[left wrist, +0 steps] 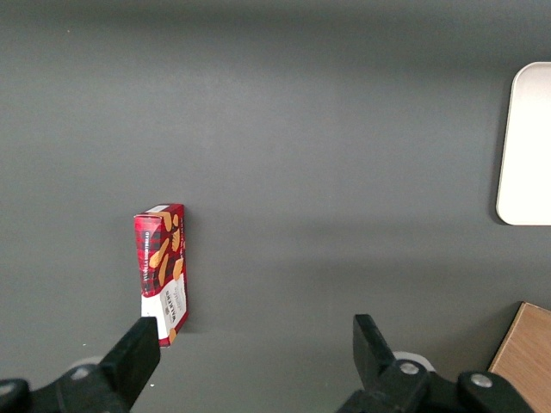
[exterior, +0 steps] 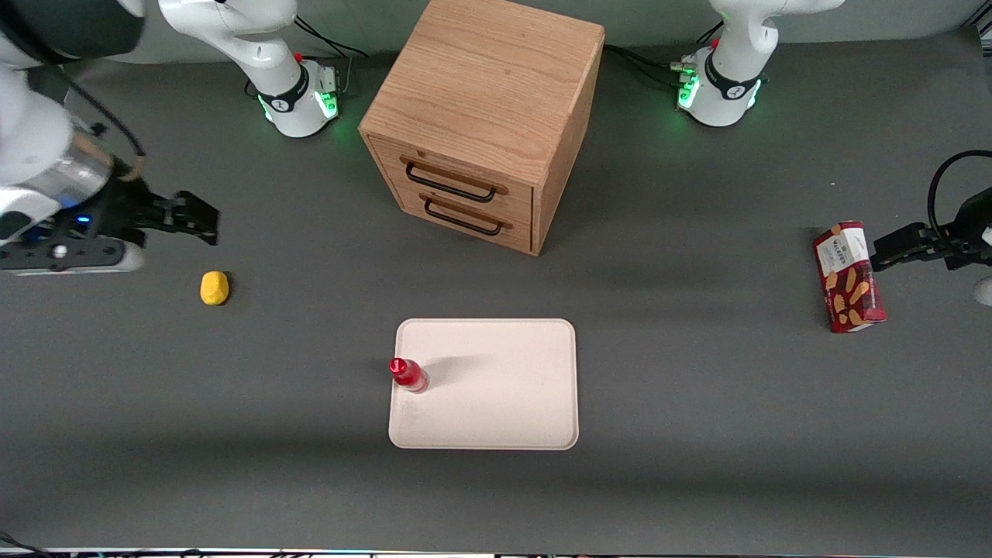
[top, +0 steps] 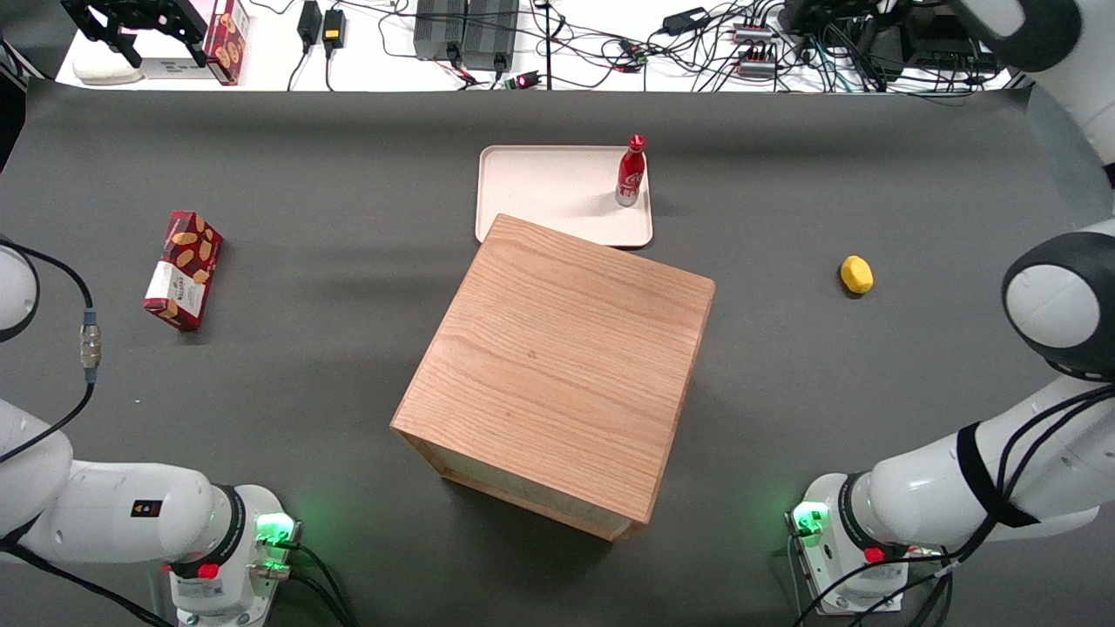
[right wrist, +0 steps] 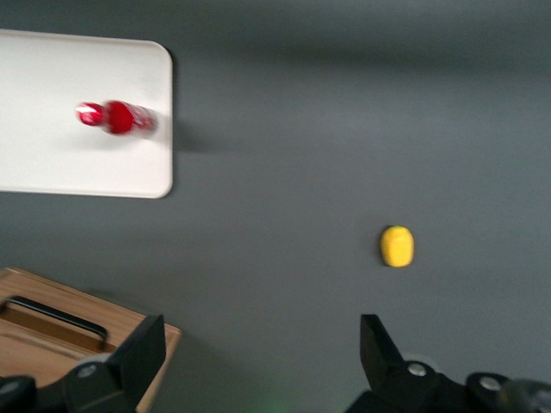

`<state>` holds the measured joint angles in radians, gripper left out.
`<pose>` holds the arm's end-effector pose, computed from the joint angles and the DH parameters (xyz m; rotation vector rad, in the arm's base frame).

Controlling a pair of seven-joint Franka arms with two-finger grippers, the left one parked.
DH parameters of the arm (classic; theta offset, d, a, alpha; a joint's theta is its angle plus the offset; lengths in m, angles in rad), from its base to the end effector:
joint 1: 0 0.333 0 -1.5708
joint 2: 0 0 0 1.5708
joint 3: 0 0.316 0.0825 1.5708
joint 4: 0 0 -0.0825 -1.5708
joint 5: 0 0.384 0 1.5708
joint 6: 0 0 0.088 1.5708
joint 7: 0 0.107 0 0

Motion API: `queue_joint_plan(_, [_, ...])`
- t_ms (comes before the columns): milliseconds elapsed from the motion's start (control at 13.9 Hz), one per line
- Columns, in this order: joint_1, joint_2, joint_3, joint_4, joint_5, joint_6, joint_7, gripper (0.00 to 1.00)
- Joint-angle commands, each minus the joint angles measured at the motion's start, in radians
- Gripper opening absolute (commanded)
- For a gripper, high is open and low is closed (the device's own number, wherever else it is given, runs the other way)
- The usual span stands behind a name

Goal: Place coke bottle on tray

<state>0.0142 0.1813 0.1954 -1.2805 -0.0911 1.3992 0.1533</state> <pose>0.5828 0.0998 0.6424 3.0751 0.0635 -0.0747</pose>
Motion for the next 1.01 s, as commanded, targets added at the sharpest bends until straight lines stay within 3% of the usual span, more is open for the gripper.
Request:
queue_joint_plan(0, [-0.005,-0.055,-0.109,-0.085,0.045,0.033,-0.154,1.00])
queue_joint_plan(287, [0.007,-0.091,-0.235,-0.158,0.068,0.102,-0.253,1.00])
queue_joint_plan(718, [-0.007,-0.117,-0.255,-0.238,0.080,0.150,-0.253,1.00])
queue_joint_plan(933, [0.021,-0.109,-0.318,-0.250,0.110,0.194,-0.290,1.00])
